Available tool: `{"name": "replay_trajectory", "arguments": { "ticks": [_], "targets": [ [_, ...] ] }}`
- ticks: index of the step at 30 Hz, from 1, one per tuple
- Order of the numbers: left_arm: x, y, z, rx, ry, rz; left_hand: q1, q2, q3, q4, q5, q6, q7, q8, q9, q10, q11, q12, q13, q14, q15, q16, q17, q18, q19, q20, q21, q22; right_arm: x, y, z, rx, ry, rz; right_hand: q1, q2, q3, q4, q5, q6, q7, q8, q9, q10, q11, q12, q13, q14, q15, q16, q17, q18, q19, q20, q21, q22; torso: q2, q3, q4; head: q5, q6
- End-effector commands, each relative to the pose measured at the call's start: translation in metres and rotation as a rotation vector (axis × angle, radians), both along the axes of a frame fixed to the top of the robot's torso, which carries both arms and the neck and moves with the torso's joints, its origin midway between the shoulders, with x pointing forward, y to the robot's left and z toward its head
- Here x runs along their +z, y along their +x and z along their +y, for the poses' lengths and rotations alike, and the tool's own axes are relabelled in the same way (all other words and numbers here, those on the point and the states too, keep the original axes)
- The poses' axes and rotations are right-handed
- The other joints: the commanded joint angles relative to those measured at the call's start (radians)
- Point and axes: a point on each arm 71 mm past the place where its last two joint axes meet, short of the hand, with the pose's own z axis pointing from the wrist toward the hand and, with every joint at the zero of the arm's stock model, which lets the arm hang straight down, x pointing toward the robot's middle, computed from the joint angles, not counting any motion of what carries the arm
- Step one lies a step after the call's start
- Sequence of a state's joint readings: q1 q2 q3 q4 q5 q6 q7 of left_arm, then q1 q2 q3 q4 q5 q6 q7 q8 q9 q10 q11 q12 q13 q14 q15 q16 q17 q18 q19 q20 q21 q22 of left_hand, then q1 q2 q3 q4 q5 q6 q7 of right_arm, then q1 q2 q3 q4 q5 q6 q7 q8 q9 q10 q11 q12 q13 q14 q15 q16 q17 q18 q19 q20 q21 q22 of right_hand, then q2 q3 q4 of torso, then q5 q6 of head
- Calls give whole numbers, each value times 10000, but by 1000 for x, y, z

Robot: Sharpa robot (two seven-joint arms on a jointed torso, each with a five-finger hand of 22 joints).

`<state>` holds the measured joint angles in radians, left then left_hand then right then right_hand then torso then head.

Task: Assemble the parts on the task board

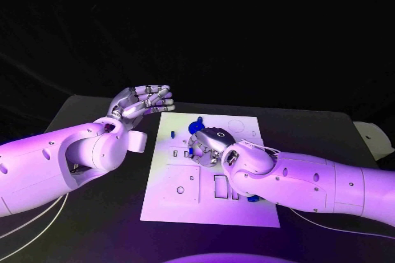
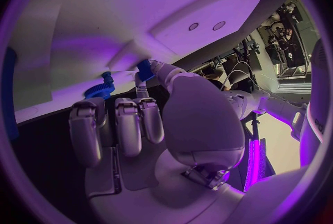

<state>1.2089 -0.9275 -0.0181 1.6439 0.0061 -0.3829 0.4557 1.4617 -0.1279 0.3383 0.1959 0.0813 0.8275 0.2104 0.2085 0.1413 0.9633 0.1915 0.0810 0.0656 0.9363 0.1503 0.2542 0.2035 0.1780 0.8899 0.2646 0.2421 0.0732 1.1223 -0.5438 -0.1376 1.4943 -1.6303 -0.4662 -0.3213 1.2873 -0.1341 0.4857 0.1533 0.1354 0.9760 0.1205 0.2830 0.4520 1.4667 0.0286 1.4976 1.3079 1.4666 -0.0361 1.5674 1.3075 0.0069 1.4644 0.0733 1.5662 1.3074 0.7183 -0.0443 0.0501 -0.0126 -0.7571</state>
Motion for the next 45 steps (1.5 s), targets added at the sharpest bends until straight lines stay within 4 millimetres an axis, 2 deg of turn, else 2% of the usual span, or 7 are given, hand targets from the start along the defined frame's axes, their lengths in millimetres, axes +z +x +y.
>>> {"name": "replay_trajectory", "arguments": {
  "ticks": [1, 10, 30, 45],
  "targets": [
    [1, -1, -2, -197, -71, -82, -55, -27, 40, 2, -43, -47, 350, -62, -15, 16, 56, -49, -3, 1, 45, -37, 10, 62, 67, -2, -30, -10, -6, -1, -1, 9, -350, 143, -33, 42, -11, 60, 26, 216, -193, 305, 241, 483, -45, -36, 2011, 1042, -50, 34, 2632, -69, 1064, -63, 46, 2634, 1, -4, -7, 0, -9],
    [1, -1, -1, -167, -58, -80, -55, -27, 40, 2, -43, -47, 350, -62, -15, 16, 56, -49, -3, 1, 45, -37, 10, 62, 67, -2, -30, -10, -7, -1, -2, 76, -497, 261, -69, -29, -32, 72, 5, 174, -184, 299, 239, 458, -37, -73, 1985, 1042, -47, 34, 2632, -69, 1064, -64, 46, 2634, 1, 7, -1, -14, -33],
    [1, 0, 0, -153, -54, -82, -71, -31, 55, -8, -44, -49, 348, -68, -18, 17, 55, -63, -4, -2, 45, -49, 18, 62, 68, -2, -36, -14, -8, -1, -3, 70, -585, 314, -116, -119, -52, 93, -27, 106, -155, 281, 231, 402, -18, -150, 1929, 1042, -35, 34, 2632, -69, 1064, -59, 46, 2634, 4, 0, 8, -30, -49],
    [1, 0, 0, -148, -48, -73, -78, -32, 62, -12, -45, -50, 351, -72, -20, 15, 56, -70, -4, -2, 45, -54, 22, 62, 69, -2, -38, -15, -6, 0, -3, 21, -407, 157, -401, -528, -185, 361, -312, -639, 213, -190, -19, 122, 303, -500, 1686, 1042, 234, 34, 2632, -69, 1064, 158, 46, 2634, 5, -4, 0, -40, -54]
  ]
}}
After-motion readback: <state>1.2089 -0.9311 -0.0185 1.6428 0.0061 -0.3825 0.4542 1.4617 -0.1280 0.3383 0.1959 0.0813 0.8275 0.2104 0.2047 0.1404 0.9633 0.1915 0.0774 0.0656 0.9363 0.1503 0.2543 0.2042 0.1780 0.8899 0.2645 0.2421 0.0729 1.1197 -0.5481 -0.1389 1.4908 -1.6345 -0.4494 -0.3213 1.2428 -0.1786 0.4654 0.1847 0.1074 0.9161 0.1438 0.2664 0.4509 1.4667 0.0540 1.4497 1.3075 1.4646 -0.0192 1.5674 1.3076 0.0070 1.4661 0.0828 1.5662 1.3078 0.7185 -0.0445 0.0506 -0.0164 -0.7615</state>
